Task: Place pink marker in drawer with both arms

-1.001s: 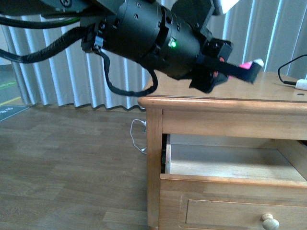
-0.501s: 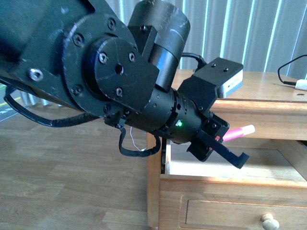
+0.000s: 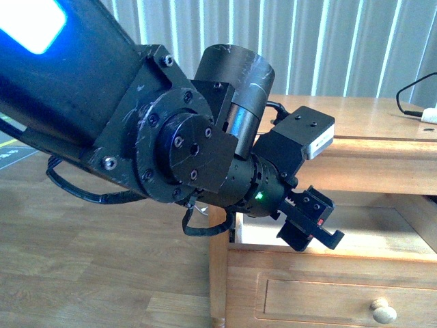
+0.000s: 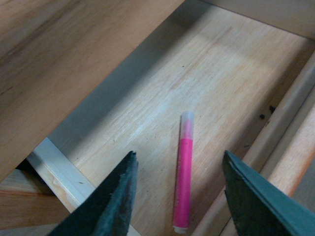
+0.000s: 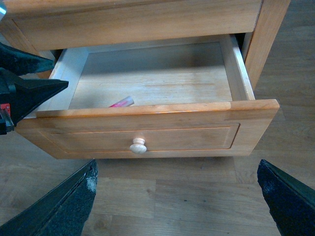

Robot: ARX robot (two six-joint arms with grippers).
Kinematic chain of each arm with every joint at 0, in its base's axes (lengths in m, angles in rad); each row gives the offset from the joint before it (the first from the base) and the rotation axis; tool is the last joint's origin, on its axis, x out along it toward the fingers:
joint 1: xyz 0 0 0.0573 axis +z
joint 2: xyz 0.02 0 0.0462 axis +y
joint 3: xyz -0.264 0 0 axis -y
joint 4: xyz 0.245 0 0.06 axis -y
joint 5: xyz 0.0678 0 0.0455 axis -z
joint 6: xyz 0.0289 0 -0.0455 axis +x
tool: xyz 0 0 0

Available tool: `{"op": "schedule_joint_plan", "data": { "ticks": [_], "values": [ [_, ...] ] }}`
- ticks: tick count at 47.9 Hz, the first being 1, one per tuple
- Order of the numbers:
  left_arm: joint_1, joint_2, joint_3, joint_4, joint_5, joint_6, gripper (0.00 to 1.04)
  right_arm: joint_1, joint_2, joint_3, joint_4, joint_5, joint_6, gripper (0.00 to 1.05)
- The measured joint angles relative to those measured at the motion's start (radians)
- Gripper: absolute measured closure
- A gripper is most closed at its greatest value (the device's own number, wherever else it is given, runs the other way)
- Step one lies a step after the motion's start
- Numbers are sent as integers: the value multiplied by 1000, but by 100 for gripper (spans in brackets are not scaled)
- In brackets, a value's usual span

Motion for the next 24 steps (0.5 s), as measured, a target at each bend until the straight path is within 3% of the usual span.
{"op": "schedule_joint_plan", "data": {
  "ticks": [6,12,24],
  "values": [
    [-4,-87,-120,162,-84,-40,23,0,0,0,0,0,0,9],
    [3,-203,-208,213,-199,-90,6,0,0,0,0,0,0,9],
    [85,-702,-588,198,-384,-237,6,0,0,0,0,0,0,9]
  ]
}}
